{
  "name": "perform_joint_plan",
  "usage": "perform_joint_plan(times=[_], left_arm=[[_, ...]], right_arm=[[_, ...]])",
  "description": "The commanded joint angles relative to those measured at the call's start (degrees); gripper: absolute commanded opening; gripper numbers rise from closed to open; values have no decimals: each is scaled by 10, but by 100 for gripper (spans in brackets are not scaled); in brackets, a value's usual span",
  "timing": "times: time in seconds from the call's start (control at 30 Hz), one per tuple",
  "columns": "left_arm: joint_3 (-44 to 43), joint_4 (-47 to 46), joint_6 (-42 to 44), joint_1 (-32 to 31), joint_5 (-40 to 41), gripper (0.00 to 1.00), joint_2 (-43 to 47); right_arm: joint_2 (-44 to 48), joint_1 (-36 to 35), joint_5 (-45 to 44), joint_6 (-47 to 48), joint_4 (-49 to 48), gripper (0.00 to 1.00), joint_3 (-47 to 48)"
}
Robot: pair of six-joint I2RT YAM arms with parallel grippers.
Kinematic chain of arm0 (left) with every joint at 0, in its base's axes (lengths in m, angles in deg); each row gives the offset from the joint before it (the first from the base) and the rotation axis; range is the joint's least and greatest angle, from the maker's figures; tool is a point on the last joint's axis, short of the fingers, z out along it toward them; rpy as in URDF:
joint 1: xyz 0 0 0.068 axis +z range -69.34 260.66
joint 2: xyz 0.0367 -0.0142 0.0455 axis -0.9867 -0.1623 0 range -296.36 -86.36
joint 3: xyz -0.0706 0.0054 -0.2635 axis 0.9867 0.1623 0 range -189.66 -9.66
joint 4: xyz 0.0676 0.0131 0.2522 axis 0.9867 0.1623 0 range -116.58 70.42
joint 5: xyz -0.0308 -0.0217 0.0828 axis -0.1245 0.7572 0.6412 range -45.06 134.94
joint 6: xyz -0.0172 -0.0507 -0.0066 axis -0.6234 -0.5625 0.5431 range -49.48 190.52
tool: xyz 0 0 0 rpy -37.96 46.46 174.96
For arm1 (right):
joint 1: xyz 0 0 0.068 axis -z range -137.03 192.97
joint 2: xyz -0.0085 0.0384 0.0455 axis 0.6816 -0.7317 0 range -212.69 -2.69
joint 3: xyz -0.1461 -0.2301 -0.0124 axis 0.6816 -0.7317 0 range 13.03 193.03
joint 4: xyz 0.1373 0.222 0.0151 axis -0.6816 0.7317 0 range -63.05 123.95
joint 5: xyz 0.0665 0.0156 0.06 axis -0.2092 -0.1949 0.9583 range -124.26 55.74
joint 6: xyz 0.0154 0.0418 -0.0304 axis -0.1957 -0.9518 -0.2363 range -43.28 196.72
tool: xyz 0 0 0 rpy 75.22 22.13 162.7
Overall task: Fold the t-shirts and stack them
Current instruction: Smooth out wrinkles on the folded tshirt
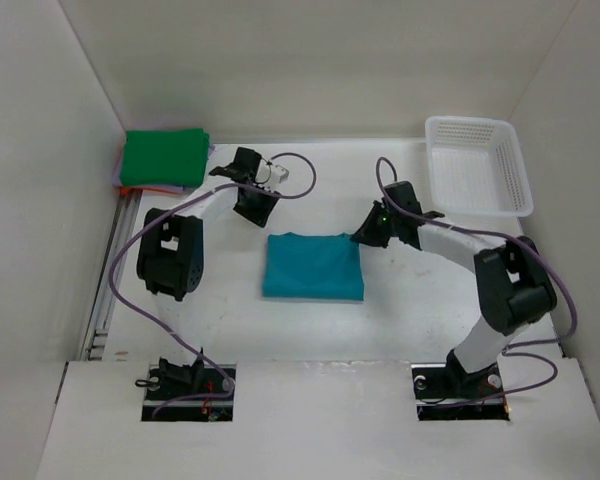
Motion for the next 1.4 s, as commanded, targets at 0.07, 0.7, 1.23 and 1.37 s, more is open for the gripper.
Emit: perform_joint_plan(times=[0.07, 0.7, 1.23, 1.37], left_arm=[[44, -41, -11, -20, 11, 45, 178], [294, 31, -16, -99, -125, 41, 238], [262, 63, 7, -61, -138, 42, 248], [220, 87, 10, -57, -213, 53, 302]], right_arm=[[137, -35, -43, -6, -25, 9, -6], [186, -131, -64, -127, -48, 5, -233], [214, -124, -49, -80, -32, 8, -211], [250, -124, -63, -56, 32, 13, -171]])
